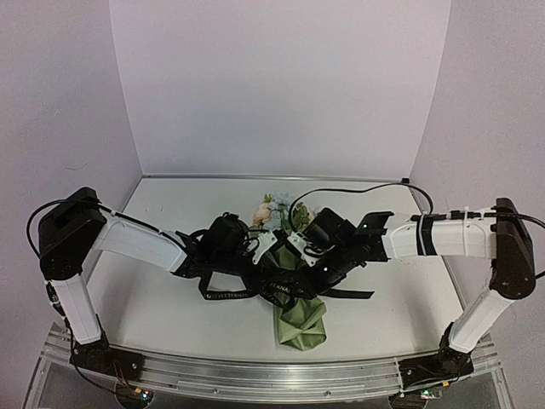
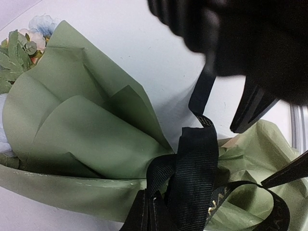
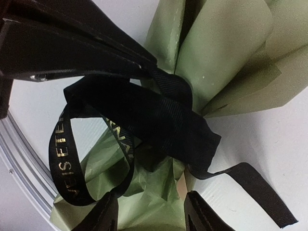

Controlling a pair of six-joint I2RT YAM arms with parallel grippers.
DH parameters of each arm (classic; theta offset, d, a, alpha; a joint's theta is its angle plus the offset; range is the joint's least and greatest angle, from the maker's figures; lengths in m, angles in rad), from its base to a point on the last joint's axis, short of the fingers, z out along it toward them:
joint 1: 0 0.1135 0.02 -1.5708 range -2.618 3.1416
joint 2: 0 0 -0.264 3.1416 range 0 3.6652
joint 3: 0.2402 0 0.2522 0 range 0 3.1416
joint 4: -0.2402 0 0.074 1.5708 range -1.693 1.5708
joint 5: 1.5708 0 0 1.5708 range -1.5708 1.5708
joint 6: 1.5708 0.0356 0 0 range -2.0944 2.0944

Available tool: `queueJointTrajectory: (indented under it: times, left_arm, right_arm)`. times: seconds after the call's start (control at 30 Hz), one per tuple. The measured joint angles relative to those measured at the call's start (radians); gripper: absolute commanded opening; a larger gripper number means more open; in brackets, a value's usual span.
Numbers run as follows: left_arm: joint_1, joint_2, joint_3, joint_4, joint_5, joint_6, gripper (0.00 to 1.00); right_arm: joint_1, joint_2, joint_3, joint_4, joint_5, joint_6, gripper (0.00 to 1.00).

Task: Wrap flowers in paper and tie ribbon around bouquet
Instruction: Tie the half-tied ribbon around the folded bouquet.

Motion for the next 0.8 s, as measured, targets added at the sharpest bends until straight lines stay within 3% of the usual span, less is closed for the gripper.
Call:
queueJointTrajectory:
  times: [0.5,0.8]
  left_arm:
    - [0.0,0.0,0.002,0.024,0.06,0.006,0.01]
    - [-0.013,0.0,0.004,0.032,0.114,0.028,0.01]
  right_arm:
    - [0.002,-0.048,-0.07,0.088,0.039,-0.089,0.43]
    - [0.001,-0.121,-0.213,0.266,0.053,-0.189,0.45]
